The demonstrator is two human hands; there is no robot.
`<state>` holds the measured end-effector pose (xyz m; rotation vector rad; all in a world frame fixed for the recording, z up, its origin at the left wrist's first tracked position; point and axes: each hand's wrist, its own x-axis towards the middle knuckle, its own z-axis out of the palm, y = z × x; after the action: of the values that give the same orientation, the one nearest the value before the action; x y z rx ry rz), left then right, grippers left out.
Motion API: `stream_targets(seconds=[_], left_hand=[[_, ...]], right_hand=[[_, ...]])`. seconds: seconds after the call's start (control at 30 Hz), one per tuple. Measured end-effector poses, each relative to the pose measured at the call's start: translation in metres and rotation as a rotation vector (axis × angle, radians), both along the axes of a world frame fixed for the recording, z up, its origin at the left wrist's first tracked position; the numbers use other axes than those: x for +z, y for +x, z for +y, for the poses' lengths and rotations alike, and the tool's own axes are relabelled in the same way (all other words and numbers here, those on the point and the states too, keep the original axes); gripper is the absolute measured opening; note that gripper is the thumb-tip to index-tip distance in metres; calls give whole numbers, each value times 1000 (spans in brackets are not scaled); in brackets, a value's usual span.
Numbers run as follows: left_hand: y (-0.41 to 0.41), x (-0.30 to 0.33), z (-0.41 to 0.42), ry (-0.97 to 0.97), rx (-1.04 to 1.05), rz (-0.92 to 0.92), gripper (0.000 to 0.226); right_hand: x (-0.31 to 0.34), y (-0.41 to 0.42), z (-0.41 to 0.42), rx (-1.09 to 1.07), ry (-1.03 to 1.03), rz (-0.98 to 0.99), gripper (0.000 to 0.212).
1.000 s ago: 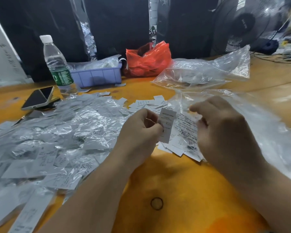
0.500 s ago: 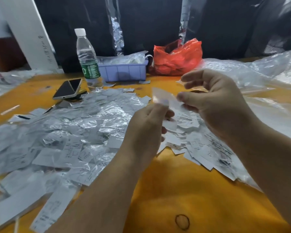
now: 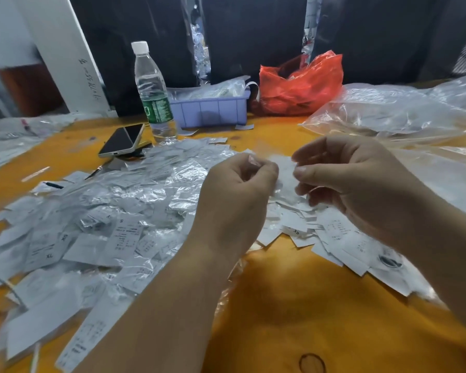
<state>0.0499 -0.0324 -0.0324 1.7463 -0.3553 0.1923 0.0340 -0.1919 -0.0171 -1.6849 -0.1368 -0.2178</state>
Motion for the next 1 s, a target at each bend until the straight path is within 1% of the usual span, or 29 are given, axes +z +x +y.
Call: stream_targets(seconds=[0.07, 0.13, 0.23, 0.3, 0.37, 0.47, 0.53, 0.63, 0.77, 0.87, 0.93, 1.0], left_hand=[[-1, 0, 0, 1, 3, -17, 20], [-2, -1, -1, 7, -10, -6, 22], [1, -3, -1, 28, -31, 29, 24], [2, -3, -1, 26, -32, 54, 26], [4, -2, 0, -22, -25, 101, 25], [6, -1, 1, -88, -29, 158, 18], [6, -2, 1, -87, -27, 147, 19], [6, -2, 1, -65, -33, 106, 26], [5, 1, 0, -45, -74, 88, 25], [4, 1, 0, -45, -79, 83, 26], [5, 1, 0, -80, -55, 107, 29], [6, 1, 1, -126, -44, 142, 25]], right_hand=[[-1, -2, -1, 108, 3, 55, 11], [-2, -4, 0, 149, -38, 68, 8], [-2, -5, 0, 142, -46, 114, 6], [-2, -4, 0, 135, -15, 159, 11], [-2, -2, 0, 113, 23, 193, 15], [-2, 0, 0, 114, 74, 229, 16], [0, 0, -1, 166, 66, 247, 17], [1, -2, -3, 302, 8, 279, 13], [-2, -1, -3, 411, -39, 330, 14], [-2, -1, -3, 398, -29, 318, 3], [-2, 1, -5, 326, 21, 288, 12], [-2, 4, -7, 237, 108, 265, 15]])
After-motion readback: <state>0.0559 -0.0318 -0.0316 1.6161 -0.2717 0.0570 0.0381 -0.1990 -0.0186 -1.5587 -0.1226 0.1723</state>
